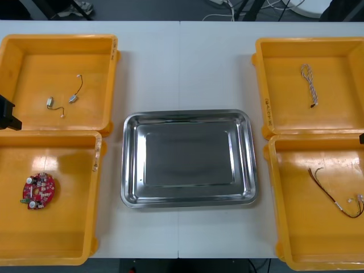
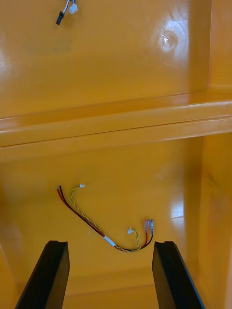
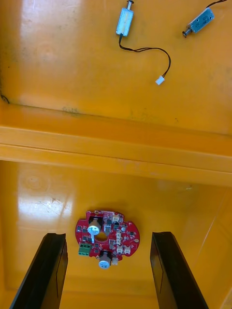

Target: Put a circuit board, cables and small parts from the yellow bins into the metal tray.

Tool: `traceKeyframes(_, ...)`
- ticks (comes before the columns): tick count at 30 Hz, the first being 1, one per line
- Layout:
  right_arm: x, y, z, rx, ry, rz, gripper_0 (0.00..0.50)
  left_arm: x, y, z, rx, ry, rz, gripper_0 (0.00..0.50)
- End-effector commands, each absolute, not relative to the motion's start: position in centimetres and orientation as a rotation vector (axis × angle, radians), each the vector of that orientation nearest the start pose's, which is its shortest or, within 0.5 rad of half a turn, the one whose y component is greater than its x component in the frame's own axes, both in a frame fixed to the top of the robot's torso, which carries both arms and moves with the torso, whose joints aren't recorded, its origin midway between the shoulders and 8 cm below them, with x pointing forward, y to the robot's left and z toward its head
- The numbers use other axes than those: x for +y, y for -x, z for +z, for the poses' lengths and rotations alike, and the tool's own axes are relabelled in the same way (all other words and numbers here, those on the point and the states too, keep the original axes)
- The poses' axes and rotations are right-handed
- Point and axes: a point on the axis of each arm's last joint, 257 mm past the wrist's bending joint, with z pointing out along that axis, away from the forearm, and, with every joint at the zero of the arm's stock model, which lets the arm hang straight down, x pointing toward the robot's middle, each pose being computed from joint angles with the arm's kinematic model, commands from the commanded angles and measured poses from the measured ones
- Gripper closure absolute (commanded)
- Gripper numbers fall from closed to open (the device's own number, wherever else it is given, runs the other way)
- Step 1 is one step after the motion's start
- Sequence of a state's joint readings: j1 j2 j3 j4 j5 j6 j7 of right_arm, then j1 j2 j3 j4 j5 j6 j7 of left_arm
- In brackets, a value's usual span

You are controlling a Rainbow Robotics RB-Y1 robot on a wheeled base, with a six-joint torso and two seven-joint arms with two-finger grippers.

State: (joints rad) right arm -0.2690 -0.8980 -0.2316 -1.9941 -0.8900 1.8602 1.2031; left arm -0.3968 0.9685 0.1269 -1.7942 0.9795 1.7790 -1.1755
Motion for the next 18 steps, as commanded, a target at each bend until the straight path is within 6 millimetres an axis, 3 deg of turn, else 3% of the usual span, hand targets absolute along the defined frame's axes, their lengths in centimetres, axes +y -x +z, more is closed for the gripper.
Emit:
traceKeyframes(1,-41.68,-39.78,-13.82,2.690,-0.108,-0.099,0.000,41.98,-42.87,-13.14,2.705,0.226,0.005,0.000)
traceKeyframes(18,-41.68,-39.78,-13.82,2.690,-0.108,-0.099,0.000,41.98,-42.87,-13.14,2.705,0.226,0.005,0.000)
